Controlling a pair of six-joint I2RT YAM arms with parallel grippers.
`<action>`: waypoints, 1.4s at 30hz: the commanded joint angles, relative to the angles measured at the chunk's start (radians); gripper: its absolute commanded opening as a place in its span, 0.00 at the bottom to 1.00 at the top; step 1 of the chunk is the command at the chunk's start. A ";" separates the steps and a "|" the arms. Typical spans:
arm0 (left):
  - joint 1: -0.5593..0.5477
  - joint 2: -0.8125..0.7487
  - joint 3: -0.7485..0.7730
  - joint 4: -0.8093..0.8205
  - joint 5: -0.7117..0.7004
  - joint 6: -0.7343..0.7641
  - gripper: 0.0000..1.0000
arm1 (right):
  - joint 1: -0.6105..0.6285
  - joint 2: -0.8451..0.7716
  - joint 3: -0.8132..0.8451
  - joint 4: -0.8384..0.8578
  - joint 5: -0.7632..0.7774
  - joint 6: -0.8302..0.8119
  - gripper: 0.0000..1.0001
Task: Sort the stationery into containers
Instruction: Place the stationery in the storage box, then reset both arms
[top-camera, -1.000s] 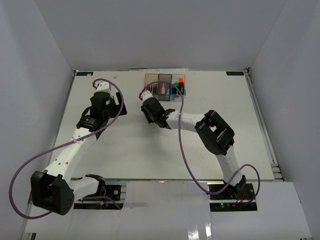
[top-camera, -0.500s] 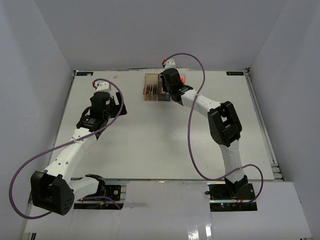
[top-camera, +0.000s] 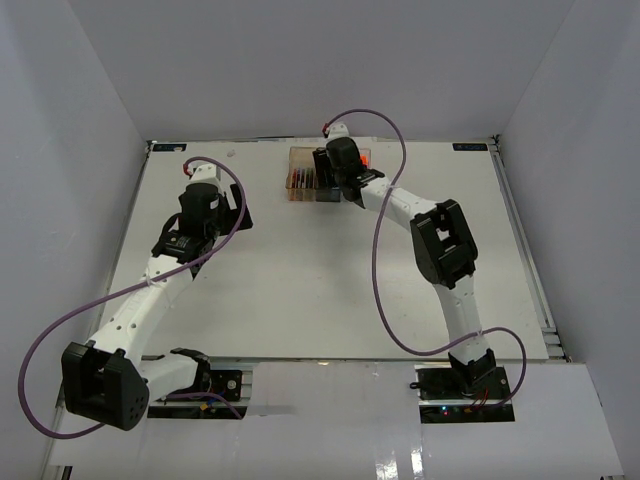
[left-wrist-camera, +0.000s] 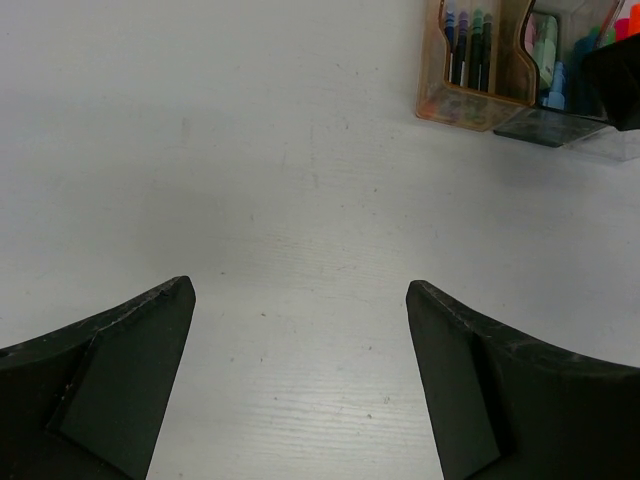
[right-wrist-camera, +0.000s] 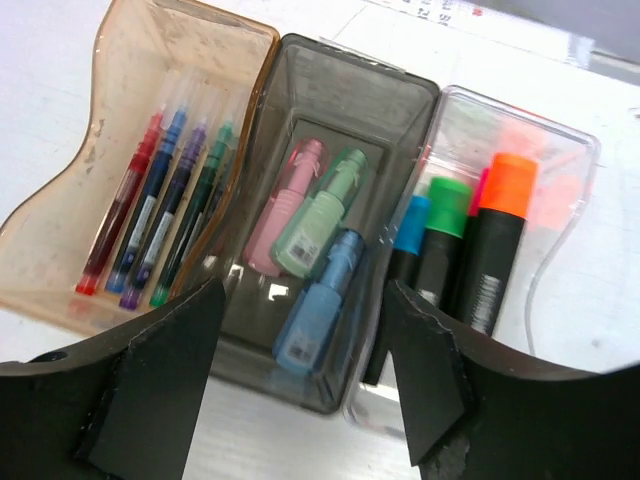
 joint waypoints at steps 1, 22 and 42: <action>0.008 -0.047 -0.001 0.019 0.006 -0.002 0.98 | -0.002 -0.196 -0.061 0.033 0.024 -0.031 0.72; 0.008 -0.344 -0.033 -0.050 0.105 -0.013 0.98 | -0.003 -1.658 -0.972 -0.171 0.267 -0.151 0.90; 0.008 -0.749 -0.299 -0.112 0.059 -0.045 0.98 | -0.005 -2.028 -1.196 -0.312 0.210 -0.068 0.90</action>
